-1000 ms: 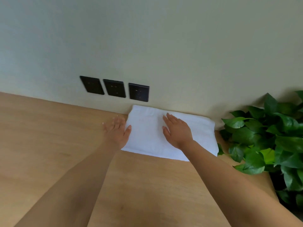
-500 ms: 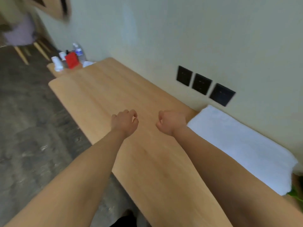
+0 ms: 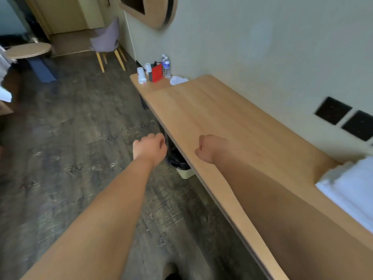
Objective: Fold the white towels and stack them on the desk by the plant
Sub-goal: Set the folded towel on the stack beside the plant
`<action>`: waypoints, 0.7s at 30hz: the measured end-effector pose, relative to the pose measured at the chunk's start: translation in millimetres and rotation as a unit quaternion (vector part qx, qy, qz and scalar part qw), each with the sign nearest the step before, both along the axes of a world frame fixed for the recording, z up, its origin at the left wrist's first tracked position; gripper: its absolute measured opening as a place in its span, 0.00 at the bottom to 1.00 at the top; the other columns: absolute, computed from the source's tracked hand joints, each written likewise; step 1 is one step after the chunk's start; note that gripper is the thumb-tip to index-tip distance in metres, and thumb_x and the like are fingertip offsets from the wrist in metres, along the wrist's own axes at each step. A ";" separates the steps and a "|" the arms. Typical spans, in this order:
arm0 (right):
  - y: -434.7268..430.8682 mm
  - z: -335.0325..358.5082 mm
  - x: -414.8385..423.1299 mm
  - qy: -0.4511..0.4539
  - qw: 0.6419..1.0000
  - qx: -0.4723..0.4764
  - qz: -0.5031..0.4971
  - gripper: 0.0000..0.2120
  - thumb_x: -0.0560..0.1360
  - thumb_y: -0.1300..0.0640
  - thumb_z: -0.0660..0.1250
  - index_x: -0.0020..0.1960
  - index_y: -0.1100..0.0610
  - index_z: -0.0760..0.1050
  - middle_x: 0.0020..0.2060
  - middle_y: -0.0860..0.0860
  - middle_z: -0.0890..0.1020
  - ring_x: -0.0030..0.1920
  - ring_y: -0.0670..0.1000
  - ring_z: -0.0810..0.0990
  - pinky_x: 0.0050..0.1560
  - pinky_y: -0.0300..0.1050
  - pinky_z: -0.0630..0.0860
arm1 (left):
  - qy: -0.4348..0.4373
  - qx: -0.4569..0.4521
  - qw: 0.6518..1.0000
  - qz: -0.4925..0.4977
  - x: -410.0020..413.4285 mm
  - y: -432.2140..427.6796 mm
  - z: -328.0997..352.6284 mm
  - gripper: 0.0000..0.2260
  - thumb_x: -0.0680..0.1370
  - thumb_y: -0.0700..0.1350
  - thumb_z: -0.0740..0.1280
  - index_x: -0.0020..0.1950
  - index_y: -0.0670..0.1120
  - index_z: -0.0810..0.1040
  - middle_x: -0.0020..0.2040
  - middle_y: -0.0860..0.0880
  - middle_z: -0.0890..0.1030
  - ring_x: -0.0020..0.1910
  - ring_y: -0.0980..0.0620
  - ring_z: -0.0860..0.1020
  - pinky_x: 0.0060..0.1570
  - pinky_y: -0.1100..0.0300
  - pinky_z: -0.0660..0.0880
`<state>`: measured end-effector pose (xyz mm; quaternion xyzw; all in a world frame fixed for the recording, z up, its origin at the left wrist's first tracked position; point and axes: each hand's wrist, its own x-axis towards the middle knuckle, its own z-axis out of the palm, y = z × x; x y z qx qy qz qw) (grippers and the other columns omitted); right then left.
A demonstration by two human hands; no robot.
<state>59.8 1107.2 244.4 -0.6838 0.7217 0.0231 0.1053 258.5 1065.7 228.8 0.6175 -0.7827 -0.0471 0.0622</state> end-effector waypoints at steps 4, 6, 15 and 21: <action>-27.2 -2.0 64.6 0.016 0.999 0.001 0.032 0.11 0.77 0.51 0.57 0.55 0.55 0.71 0.50 0.53 0.77 0.49 0.57 0.77 0.47 0.48 0.75 | 0.003 0.010 1.000 0.012 61.5 -17.3 -2.6 0.11 0.80 0.49 0.55 0.59 0.51 0.73 0.56 0.46 0.76 0.54 0.43 0.75 0.55 0.51 0.65; -39.3 -1.2 88.9 0.017 0.999 -0.005 0.048 0.08 0.78 0.51 0.57 0.51 0.54 0.70 0.48 0.52 0.78 0.47 0.55 0.77 0.47 0.49 0.76 | 0.007 0.021 0.999 0.025 84.0 -21.0 -4.5 0.12 0.80 0.49 0.55 0.60 0.51 0.73 0.57 0.46 0.76 0.54 0.43 0.75 0.56 0.51 0.64; -93.0 -6.8 143.5 0.029 0.997 0.005 0.071 0.08 0.78 0.50 0.56 0.51 0.54 0.68 0.44 0.51 0.75 0.44 0.54 0.74 0.43 0.46 0.70 | 0.027 0.046 0.996 0.069 138.9 -54.0 -23.1 0.13 0.80 0.49 0.55 0.61 0.51 0.72 0.57 0.46 0.75 0.55 0.43 0.75 0.57 0.50 0.63; -152.6 -18.8 146.3 0.043 0.996 0.018 0.072 0.11 0.78 0.50 0.57 0.55 0.55 0.71 0.46 0.52 0.76 0.44 0.55 0.75 0.43 0.46 0.69 | 0.029 0.046 0.997 0.046 157.8 -100.4 -33.8 0.13 0.80 0.49 0.55 0.62 0.52 0.72 0.56 0.48 0.76 0.54 0.45 0.75 0.59 0.50 0.63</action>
